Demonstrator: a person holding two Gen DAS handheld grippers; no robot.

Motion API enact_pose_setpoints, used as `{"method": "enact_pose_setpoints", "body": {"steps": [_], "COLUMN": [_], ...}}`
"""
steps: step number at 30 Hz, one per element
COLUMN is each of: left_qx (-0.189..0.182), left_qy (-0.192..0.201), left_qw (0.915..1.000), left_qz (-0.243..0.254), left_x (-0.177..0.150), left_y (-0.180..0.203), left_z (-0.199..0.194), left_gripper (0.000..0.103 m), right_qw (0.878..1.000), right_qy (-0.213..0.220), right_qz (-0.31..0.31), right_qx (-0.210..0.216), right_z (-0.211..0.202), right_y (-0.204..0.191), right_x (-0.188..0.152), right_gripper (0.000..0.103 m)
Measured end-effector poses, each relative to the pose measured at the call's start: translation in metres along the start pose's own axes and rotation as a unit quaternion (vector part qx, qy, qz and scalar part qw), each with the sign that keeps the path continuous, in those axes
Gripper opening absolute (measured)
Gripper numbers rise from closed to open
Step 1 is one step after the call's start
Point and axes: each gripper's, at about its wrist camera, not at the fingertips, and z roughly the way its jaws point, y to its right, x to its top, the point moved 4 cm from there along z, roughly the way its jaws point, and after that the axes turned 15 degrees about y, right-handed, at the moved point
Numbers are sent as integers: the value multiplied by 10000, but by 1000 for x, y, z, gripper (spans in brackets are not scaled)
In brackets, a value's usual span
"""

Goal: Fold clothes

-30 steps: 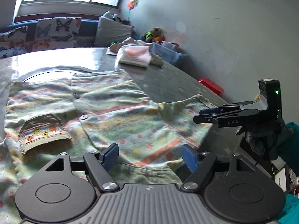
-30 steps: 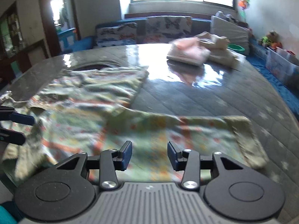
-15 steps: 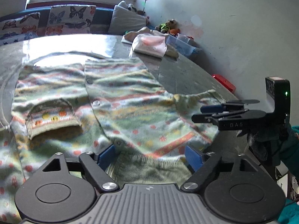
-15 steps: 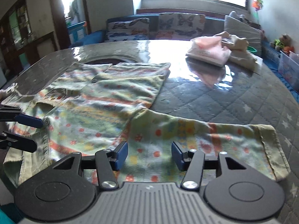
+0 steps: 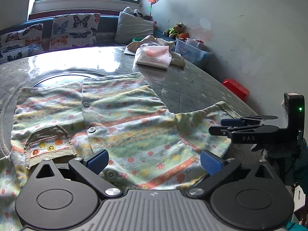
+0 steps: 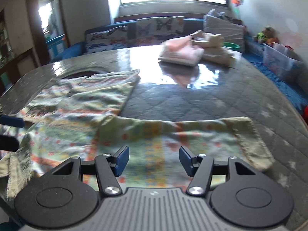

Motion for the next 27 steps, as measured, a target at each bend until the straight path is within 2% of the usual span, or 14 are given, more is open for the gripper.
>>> {"method": "enact_pose_setpoints", "body": {"steps": [6, 9, 16, 23, 27], "left_qx": [67, 119, 234, 355, 392], "left_qy": [-104, -140, -263, -360, -419], "left_qw": [9998, 9996, 9990, 9984, 9981], "left_qz": [138, 199, 271, 265, 226], "left_x": [1, 1, -1, -3, -4], "left_y": [12, 17, 24, 25, 24], "left_z": [10, 15, 25, 31, 33], "left_gripper": [103, 103, 103, 103, 103], "right_qw": [9976, 9949, 9874, 9856, 9846], "right_qy": [154, 207, 309, 204, 232], "right_qz": [269, 380, 779, 897, 876], "right_qx": [-622, -908, -1344, -1418, -1493], "right_z": [-15, -20, -23, -15, -13], "right_y": [47, 69, 108, 116, 117], "right_x": [-1, -2, -7, -16, -16], "right_gripper": [65, 74, 74, 71, 65]}}
